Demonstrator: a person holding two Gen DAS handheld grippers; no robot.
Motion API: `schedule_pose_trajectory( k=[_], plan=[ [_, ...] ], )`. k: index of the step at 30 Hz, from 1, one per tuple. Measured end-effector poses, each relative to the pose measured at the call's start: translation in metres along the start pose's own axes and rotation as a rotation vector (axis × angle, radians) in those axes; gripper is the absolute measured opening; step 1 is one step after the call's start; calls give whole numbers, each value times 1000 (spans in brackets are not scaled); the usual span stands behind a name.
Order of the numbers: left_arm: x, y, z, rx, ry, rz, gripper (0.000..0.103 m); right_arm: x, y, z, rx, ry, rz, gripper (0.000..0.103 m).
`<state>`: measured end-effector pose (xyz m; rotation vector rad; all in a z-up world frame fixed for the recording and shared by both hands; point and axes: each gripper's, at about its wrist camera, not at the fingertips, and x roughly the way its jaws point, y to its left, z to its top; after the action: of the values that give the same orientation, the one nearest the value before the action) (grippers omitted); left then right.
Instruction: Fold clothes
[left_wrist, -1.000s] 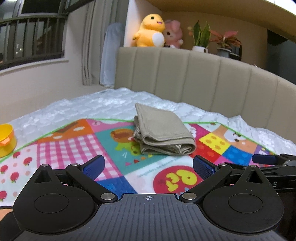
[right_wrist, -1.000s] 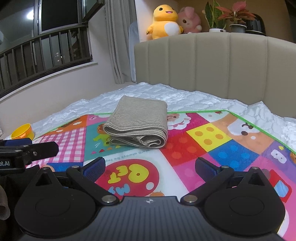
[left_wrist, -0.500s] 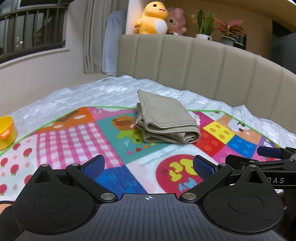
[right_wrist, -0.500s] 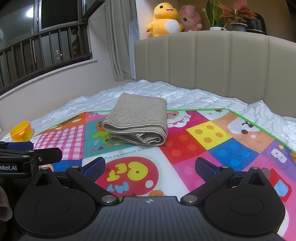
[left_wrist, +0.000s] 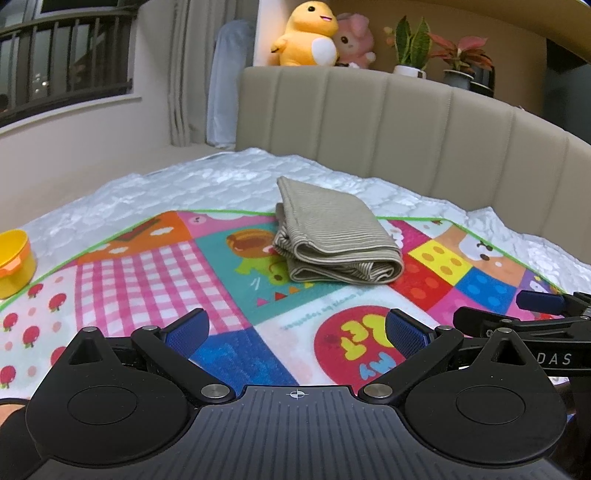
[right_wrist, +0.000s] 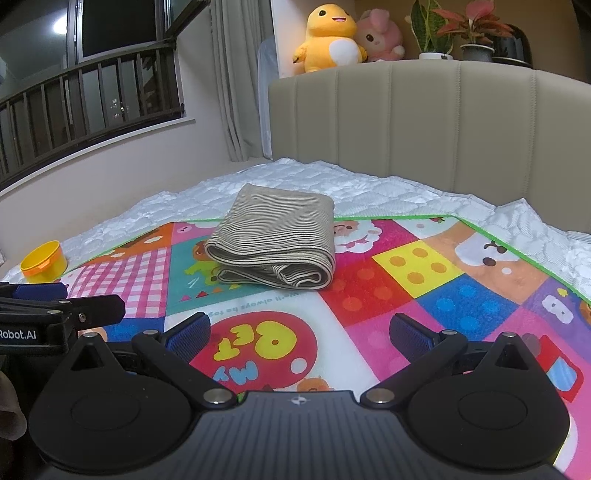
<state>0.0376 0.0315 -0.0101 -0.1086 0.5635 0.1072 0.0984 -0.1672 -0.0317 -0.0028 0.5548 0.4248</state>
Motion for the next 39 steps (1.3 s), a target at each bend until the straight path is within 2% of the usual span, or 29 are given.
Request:
schedule_pose_trajectory(
  k=[39],
  plan=[
    [-2,-1,-1,7,-5,1,103,0,1,0,9,4,12,103]
  ],
)
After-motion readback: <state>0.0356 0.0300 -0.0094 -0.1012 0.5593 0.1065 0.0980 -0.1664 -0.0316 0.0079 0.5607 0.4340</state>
